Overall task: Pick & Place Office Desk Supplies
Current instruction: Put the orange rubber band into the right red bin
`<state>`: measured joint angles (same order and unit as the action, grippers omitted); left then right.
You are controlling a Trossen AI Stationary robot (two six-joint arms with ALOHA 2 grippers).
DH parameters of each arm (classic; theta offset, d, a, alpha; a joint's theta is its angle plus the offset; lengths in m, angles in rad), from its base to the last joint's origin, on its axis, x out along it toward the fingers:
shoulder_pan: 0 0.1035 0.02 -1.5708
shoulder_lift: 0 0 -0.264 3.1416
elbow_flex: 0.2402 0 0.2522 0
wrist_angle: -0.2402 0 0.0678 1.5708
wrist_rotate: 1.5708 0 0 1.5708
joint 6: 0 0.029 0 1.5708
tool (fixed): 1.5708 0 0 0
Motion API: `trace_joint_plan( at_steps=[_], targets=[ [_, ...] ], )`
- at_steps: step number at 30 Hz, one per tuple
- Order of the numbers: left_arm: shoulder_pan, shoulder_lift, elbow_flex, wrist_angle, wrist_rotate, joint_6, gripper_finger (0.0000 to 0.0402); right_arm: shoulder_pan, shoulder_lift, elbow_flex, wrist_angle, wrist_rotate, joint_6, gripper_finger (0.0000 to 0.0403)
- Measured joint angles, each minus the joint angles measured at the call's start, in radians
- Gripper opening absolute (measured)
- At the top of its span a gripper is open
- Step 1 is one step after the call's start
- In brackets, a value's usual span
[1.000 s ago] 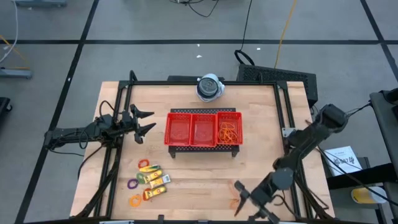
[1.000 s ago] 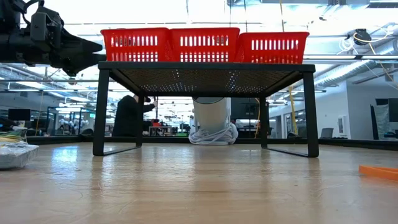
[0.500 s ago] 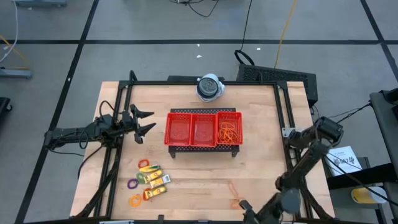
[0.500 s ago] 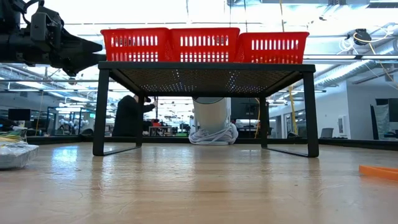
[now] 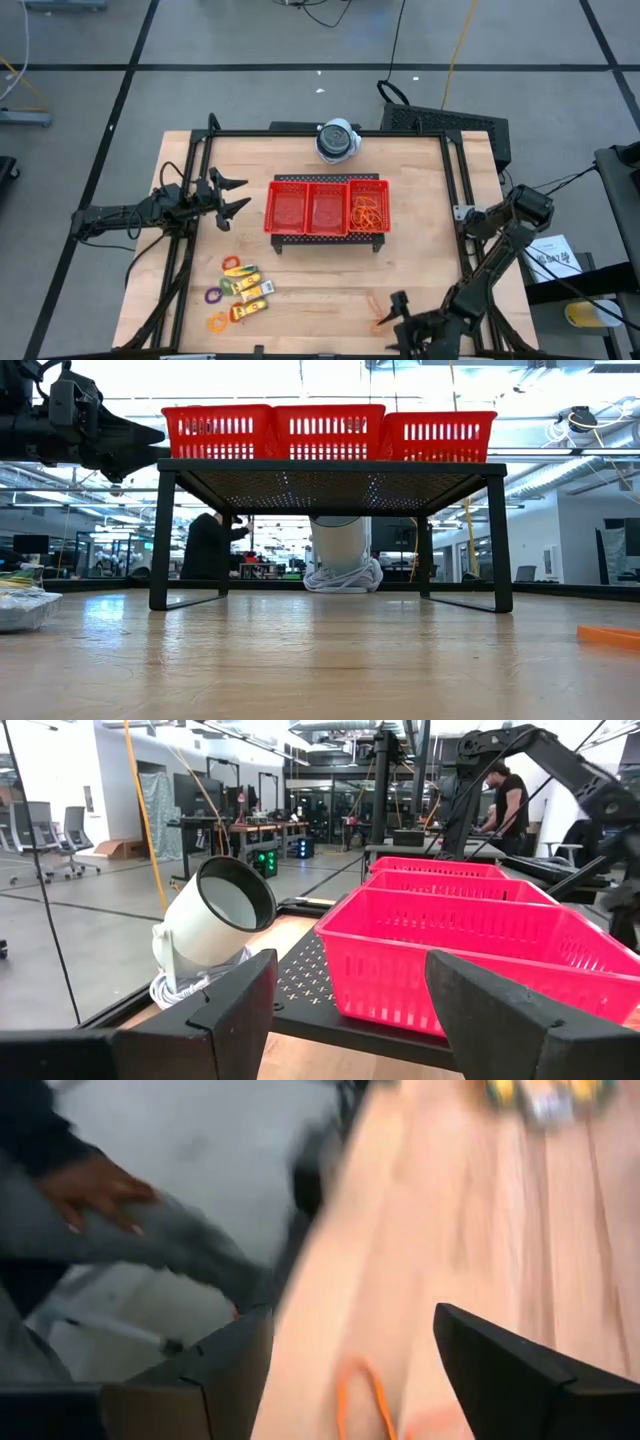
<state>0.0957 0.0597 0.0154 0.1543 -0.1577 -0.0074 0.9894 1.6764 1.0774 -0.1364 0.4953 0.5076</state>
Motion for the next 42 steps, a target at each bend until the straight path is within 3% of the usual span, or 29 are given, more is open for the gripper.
trace_joint_plan(
  at_steps=[7, 11, 22, 37, 42],
  targets=[
    [0.0, 0.0, 0.0, 0.0, 0.0, 0.0, 0.0267, 0.0, 0.001, -0.176, 0.024, -0.058, 0.164, 0.0248],
    [0.0, 0.0, 0.0, -0.001, 0.0, 0.0, 0.0267, 0.0, 0.022, -0.248, 0.136, -0.081, 0.205, 0.0246],
    [0.0, 0.0, 0.0, 0.0, 0.0, 0.0, 0.0267, 0.002, 0.128, -0.259, 0.181, -0.078, 0.154, 0.0236],
    [0.0, 0.0, 0.0, 0.0, 0.0, 0.0, 0.0267, 0.0, 0.125, -0.262, 0.174, -0.1, 0.108, 0.0043],
    [0.0, 0.0, 0.0, 0.0, 0.0, 0.0, 0.0267, -0.001, 0.126, -0.263, 0.173, -0.103, 0.103, 0.0005]
  ],
)
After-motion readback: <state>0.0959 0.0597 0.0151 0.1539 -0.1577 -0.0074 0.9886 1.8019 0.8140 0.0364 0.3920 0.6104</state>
